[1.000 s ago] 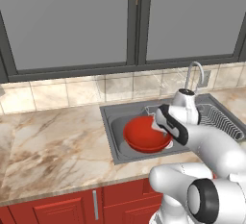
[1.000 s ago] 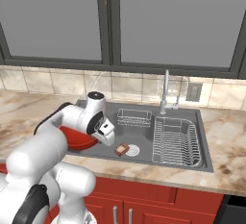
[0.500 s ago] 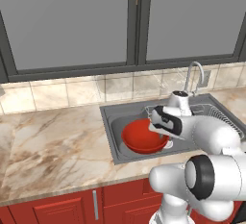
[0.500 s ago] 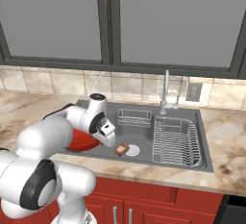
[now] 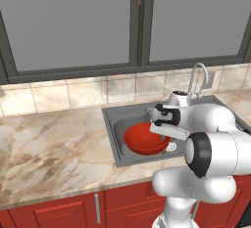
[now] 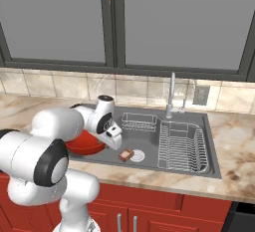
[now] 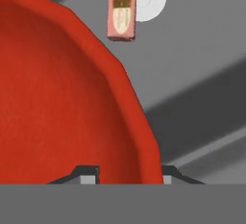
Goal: Pick the bowl and tupperware and place them in the sink. Then turn on the water.
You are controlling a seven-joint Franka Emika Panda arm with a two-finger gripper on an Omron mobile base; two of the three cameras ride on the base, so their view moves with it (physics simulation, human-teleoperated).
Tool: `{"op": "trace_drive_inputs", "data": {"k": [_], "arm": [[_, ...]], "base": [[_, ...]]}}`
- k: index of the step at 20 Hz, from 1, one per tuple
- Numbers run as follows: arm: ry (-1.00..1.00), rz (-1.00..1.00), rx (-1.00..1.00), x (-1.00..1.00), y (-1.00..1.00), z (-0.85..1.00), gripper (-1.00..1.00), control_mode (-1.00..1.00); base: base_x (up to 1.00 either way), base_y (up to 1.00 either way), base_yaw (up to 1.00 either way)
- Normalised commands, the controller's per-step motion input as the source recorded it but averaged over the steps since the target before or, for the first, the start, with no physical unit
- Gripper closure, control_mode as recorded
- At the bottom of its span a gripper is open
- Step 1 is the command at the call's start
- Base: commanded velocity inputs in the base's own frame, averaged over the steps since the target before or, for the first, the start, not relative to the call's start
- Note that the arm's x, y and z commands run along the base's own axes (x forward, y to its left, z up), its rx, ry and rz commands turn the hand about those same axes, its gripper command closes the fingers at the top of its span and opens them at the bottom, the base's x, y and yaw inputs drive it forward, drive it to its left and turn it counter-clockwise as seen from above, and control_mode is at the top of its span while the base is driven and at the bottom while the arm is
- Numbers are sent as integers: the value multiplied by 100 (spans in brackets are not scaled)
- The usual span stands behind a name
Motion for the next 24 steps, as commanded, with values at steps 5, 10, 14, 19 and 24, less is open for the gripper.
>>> {"op": "trace_drive_inputs", "data": {"k": [5,10,14,19,24], "arm": [[0,0,0,12,0,-20,100,-100],[0,0,0,15,0,-23,100,-100],[0,0,0,14,0,-33,100,-100],[0,0,-1,11,0,-36,100,-100],[0,0,-2,12,0,-28,100,-100]], "base": [[0,0,0],[0,0,0],[0,0,0],[0,0,0],[0,0,0]]}}
